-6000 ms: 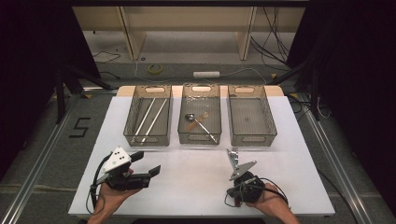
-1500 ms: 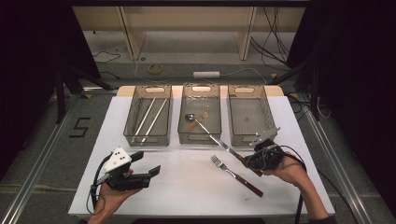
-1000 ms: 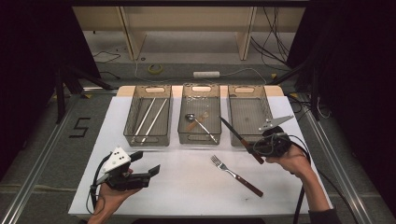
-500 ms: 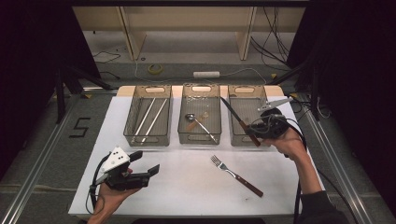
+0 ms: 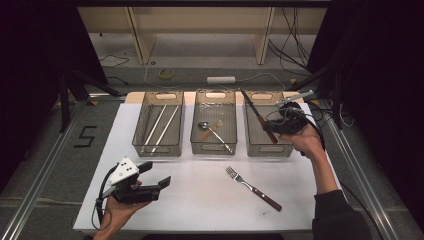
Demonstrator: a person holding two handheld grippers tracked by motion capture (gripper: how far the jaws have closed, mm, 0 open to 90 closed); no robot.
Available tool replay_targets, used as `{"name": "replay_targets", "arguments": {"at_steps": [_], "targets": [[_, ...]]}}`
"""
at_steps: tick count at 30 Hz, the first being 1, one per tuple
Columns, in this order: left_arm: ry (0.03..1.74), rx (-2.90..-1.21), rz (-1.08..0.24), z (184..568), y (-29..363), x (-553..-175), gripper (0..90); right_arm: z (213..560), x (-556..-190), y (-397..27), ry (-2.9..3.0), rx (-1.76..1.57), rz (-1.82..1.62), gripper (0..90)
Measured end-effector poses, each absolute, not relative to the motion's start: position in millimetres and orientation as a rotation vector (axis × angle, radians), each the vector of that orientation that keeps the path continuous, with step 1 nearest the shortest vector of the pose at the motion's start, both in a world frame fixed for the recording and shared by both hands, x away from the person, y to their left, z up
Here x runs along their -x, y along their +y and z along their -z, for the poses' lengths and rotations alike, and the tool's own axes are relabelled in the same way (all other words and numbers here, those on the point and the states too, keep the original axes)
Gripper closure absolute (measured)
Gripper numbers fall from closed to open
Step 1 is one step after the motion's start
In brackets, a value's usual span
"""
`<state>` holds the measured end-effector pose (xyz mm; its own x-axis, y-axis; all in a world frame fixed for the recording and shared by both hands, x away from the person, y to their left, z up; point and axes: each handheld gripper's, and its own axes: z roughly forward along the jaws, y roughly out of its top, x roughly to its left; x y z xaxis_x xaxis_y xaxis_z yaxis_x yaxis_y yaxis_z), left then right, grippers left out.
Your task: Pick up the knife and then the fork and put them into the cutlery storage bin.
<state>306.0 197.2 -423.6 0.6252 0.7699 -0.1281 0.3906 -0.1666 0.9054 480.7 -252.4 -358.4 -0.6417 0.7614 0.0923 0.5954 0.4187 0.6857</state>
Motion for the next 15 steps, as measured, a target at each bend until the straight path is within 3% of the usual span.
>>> {"name": "replay_targets", "arguments": {"at_steps": [15], "targets": [[0.940,-1.781,-0.445,423.6,197.1,-305.9,17.5,370.6,-503.6,-256.9,2.338,-1.382,-1.017,77.2]]}}
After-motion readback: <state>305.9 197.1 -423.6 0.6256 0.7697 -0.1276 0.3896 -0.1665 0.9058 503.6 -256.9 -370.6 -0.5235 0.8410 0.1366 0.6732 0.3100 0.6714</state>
